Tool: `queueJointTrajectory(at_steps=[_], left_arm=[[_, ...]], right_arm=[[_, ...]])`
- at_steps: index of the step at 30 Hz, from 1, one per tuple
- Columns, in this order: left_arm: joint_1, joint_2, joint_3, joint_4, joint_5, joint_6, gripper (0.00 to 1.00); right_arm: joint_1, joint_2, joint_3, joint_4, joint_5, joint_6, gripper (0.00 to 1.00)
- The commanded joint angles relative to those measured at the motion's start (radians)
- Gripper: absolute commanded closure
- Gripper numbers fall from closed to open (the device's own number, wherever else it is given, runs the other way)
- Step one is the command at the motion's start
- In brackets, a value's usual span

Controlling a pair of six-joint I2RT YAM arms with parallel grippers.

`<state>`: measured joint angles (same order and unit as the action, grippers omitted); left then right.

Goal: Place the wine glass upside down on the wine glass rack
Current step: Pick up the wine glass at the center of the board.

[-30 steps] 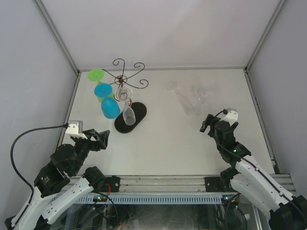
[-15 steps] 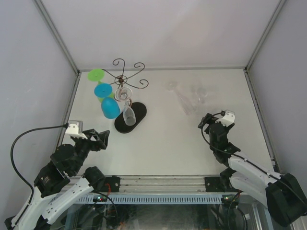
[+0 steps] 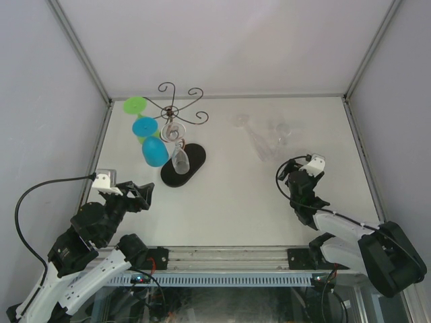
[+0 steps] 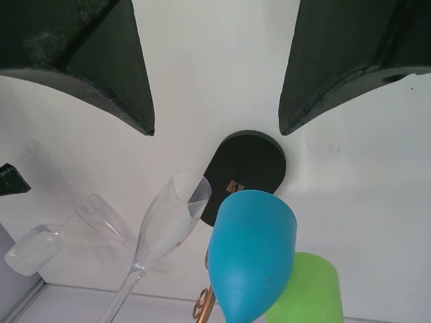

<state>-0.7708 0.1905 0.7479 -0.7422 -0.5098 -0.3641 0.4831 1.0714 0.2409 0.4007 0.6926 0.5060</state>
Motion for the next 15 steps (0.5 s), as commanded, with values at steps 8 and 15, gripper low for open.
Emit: queueJointTrajectory(at_steps=[8,15], left_arm=[[0.007,-0.007,-0.013,0.037,0.014,0.005,0.22],[0.007,-0.010,-0.015,0.037,0.013,0.005,0.22]], right_arm=[[-0.012,0.017,0.063,-0.056,0.015,0.013,0.47],[-0.013,0.003,0.064,-0.062,0.017,0.008,0.65]])
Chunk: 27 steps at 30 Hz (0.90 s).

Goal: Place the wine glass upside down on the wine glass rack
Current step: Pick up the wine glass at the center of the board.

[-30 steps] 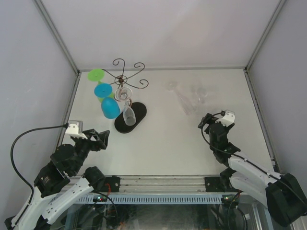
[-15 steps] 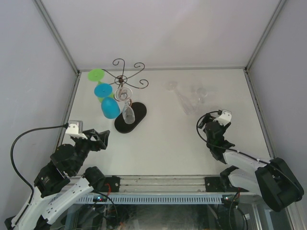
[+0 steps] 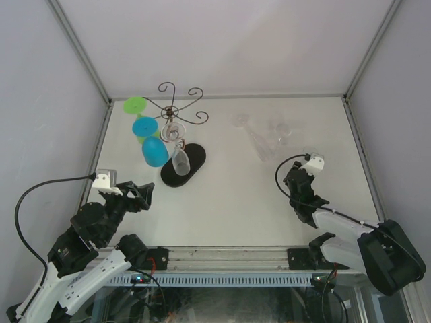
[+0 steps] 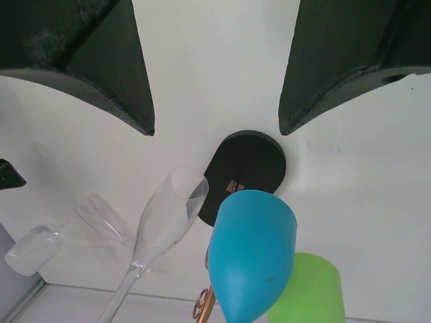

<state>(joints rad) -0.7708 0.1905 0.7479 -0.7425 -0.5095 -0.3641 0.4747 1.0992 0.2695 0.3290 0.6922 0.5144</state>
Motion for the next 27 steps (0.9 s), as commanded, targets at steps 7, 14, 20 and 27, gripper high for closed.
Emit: queueJointTrajectory(at_steps=[7,14,20,27], left_arm=[[0.007,-0.011,-0.014,0.037,0.013,0.005,0.22],[0.007,-0.033,-0.014,0.038,0.012,0.005,0.22],[0.007,-0.127,-0.016,0.056,0.029,0.013,0.21],[0.007,-0.150,0.055,0.070,0.067,0.053,0.19]], right_arm=[[-0.002,-0.063,0.034,0.015,0.014,-0.025,0.76],[-0.001,-0.161,0.028,-0.002,-0.037,-0.079,0.91],[-0.001,-0.378,0.030,-0.055,-0.194,-0.133,0.91],[0.052,-0.549,0.086,-0.174,-0.322,-0.109,0.93]])
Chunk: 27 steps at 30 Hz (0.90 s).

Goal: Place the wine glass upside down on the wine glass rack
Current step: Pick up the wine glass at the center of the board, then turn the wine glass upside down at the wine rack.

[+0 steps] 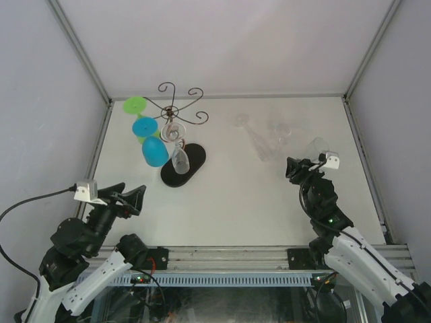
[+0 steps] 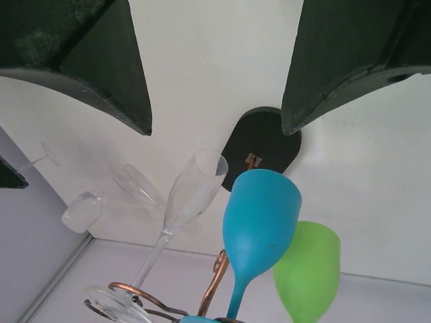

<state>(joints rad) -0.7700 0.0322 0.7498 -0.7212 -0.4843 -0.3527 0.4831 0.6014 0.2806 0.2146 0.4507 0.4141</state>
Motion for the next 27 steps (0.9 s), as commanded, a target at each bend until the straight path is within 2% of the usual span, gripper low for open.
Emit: queueJointTrajectory(at_steps=[1,8,15,21,27], left_arm=[[0.006,0.017,0.071,0.054,0.052,0.052,0.19],[0.006,0.144,0.167,0.058,0.095,0.051,0.19],[0.006,0.188,0.164,0.155,0.211,-0.010,0.18],[0.005,0.263,0.135,0.261,0.338,-0.113,0.22],[-0.014,0.320,0.093,0.387,0.385,-0.175,0.20]], right_arm=[[0.069,-0.063,0.081,-0.062,-0.067,-0.013,0.93],[0.345,-0.016,0.190,0.052,0.071,-0.078,0.94],[0.579,0.115,0.280,0.297,0.137,-0.192,0.94],[0.690,0.212,0.324,0.528,0.101,-0.266,0.93],[0.736,0.285,0.380,0.638,0.037,-0.282,0.93]])
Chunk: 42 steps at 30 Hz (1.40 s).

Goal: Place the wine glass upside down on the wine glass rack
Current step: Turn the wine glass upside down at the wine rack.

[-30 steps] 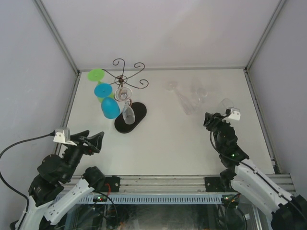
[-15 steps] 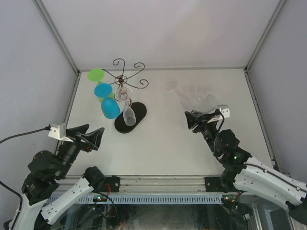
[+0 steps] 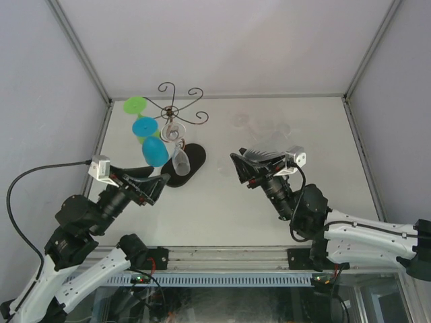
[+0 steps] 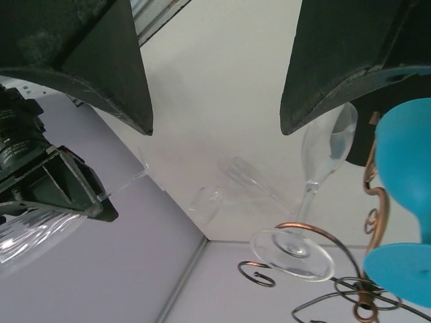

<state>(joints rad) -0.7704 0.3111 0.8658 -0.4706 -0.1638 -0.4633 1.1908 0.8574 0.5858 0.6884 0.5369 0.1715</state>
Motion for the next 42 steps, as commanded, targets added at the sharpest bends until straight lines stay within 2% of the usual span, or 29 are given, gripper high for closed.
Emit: queueJointTrajectory(at_steps=[1,14,22,27,32,37,42], left_arm=[[-0.023,0.054,-0.024,0.149,0.060,-0.066,0.20],[-0.177,0.264,0.019,0.305,0.007,-0.069,0.22],[-0.185,0.324,0.015,0.362,0.035,-0.090,0.34],[-0.190,0.349,0.016,0.391,0.059,-0.098,0.47],[-0.191,0.353,0.002,0.415,0.083,-0.111,0.75],[-0.191,0.345,-0.012,0.436,0.100,-0.126,0.98],[-0.191,0.314,-0.023,0.440,0.090,-0.133,1.00]], right_arm=[[0.034,0.042,0.086,0.172,-0.055,-0.045,0.93],[0.105,0.143,0.168,0.225,-0.126,-0.135,0.93],[0.122,0.159,0.169,0.246,-0.197,-0.152,0.93],[0.124,0.170,0.169,0.251,-0.231,-0.147,0.93],[0.128,0.173,0.169,0.246,-0.225,-0.166,0.91],[0.130,0.173,0.169,0.238,-0.218,-0.195,0.88],[0.137,0.159,0.169,0.169,-0.210,-0.221,0.74]])
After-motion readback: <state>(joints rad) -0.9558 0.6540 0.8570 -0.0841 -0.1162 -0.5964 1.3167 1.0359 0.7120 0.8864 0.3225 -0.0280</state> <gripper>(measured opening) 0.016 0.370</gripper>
